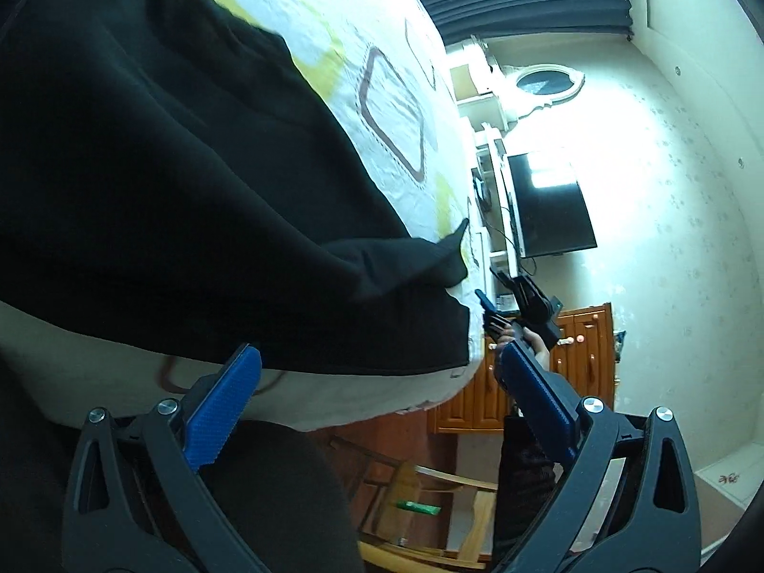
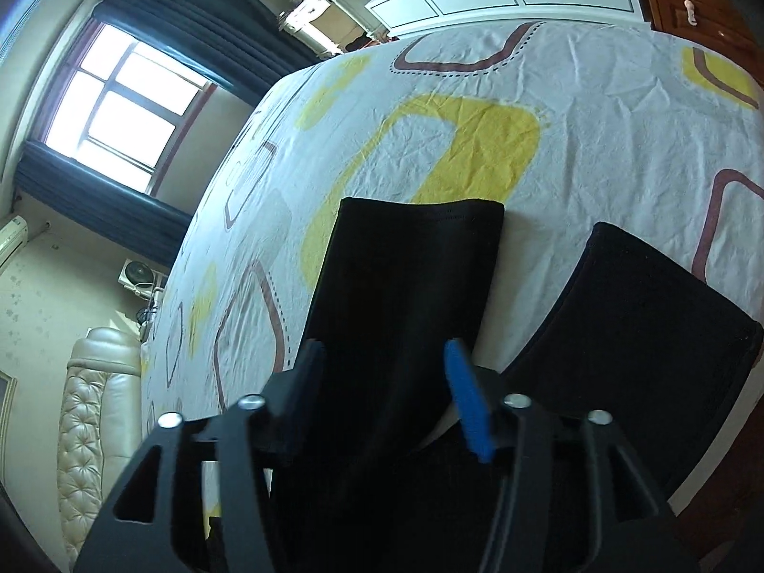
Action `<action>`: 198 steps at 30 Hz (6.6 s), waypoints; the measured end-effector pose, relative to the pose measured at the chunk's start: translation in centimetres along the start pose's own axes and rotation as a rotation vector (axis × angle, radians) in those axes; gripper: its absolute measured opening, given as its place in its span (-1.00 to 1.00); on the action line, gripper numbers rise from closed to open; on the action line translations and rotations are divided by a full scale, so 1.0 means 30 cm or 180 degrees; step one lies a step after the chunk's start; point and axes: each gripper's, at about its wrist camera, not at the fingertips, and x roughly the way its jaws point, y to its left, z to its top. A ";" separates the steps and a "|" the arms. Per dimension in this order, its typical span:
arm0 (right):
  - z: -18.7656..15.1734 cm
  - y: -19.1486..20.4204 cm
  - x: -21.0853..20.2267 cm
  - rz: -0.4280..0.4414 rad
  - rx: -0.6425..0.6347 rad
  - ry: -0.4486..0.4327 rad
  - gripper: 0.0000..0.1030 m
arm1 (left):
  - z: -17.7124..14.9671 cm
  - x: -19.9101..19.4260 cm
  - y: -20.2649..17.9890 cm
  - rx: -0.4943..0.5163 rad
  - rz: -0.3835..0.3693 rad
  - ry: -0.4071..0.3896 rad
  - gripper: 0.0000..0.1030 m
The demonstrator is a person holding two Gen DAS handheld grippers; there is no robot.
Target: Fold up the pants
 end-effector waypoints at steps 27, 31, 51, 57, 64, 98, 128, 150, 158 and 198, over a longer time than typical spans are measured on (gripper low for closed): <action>-0.015 0.075 0.087 0.0142 -0.0159 0.0249 -0.85 | -0.090 0.250 -0.002 -0.0523 -0.0196 -0.0216 0.94; -0.017 0.075 0.049 0.0235 -0.0167 0.0236 -0.85 | -0.073 0.320 -0.024 -0.0530 -0.0207 -0.0314 0.94; -0.105 -0.122 -0.089 0.0708 0.0098 0.0068 -0.85 | -0.033 0.362 0.007 -0.0650 0.0439 -0.0318 -0.84; -0.140 -0.213 -0.221 0.0826 0.0097 -0.0099 -0.85 | -0.056 0.325 -0.050 -0.0431 0.0463 -0.0194 -0.84; -0.239 -0.445 -0.160 0.0532 0.0385 0.0151 -0.85 | -0.078 0.350 0.022 -0.0465 0.0617 0.0015 -0.84; -0.336 -0.425 -0.166 0.0541 0.0552 -0.0013 0.04 | -0.032 -0.154 0.190 -0.0248 0.0978 -0.0902 -0.15; -0.414 -0.412 -0.078 0.0580 0.0511 0.0400 0.06 | -0.039 -0.291 0.317 -0.1033 0.0848 -0.1207 -0.89; -0.304 -0.434 -0.195 0.0553 0.0400 0.0098 0.06 | -0.064 -0.406 0.203 -0.0614 0.1169 -0.1215 0.07; 0.027 -0.470 -0.326 0.0290 -0.0083 -0.0283 0.42 | 0.065 -0.542 0.164 -0.0303 0.1206 -0.1478 0.63; 0.030 0.001 -0.277 0.1542 -0.0331 0.0798 -0.56 | 0.321 -0.639 0.361 0.0147 0.2335 -0.1331 0.90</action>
